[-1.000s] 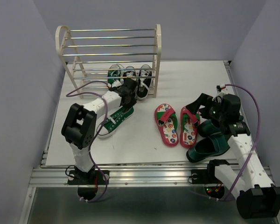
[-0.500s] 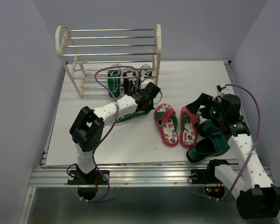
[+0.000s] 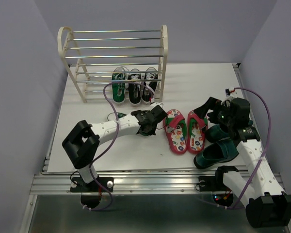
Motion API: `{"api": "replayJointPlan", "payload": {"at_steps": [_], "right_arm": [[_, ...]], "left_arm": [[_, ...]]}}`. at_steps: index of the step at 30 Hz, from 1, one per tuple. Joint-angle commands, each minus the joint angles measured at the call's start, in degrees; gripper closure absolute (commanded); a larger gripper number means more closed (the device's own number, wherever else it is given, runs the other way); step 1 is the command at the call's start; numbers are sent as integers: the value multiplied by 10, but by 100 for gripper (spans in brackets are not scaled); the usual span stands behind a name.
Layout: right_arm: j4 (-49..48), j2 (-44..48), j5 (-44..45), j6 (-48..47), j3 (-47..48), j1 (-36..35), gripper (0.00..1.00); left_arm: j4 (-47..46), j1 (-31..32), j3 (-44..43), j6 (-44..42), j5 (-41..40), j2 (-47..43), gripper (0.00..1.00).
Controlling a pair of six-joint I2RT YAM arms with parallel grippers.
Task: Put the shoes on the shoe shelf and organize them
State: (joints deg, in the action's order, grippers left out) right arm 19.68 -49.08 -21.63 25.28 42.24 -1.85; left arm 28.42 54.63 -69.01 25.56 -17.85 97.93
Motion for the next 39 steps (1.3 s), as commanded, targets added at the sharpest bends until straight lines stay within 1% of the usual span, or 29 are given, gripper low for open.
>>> {"api": "replayJointPlan", "payload": {"at_steps": [1,4,5,7,9,10,11,13,14,17,20,22,24,26,28,30,32,35,39], "right_arm": [[-9,4,-3,-6,3,0,0],[-9,-2,-11,-5,5,0,0],[-9,-4,-12,-5,6,0,0],[-9,-6,-11,-5,4,0,0],[-9,-8,-10,-4,4,0,0],[-9,-8,-11,-4,4,0,0],[-9,-9,-11,-4,5,0,0],[-9,-11,-12,-4,7,0,0],[-9,-14,-12,-4,7,0,0],[-10,-19,-17,-4,7,0,0],[-11,-27,-26,-1,7,0,0],[-13,-29,-33,-1,5,0,0],[-13,-32,-36,1,4,0,0],[-17,-33,-44,2,3,0,0],[-19,-35,-51,4,3,0,0],[-23,-36,-57,6,3,0,0],[-23,-38,-61,7,4,0,0],[-23,-37,-61,7,3,0,0],[-23,-37,-57,7,5,0,0]], "left_arm": [[89,2,38,62,-10,-55,100],[137,2,56,101,-6,-63,98],[158,3,69,113,-2,-75,94],[176,3,83,149,-1,-94,78],[200,3,102,177,10,-130,56],[212,2,111,205,19,-142,40],[216,3,114,218,25,-154,34],[220,2,121,243,38,-184,5],[226,3,126,275,50,-200,5],[239,2,140,319,72,-221,4],[266,2,160,404,76,-251,3],[276,-1,179,436,73,-266,1],[260,-9,199,454,90,-301,1],[217,-22,240,475,107,-326,1],[188,-48,267,484,111,-356,1],[133,-62,288,473,111,-376,1],[93,-76,286,458,115,-383,1],[82,-76,264,444,106,-369,1],[90,-76,239,415,101,-322,1]]}}
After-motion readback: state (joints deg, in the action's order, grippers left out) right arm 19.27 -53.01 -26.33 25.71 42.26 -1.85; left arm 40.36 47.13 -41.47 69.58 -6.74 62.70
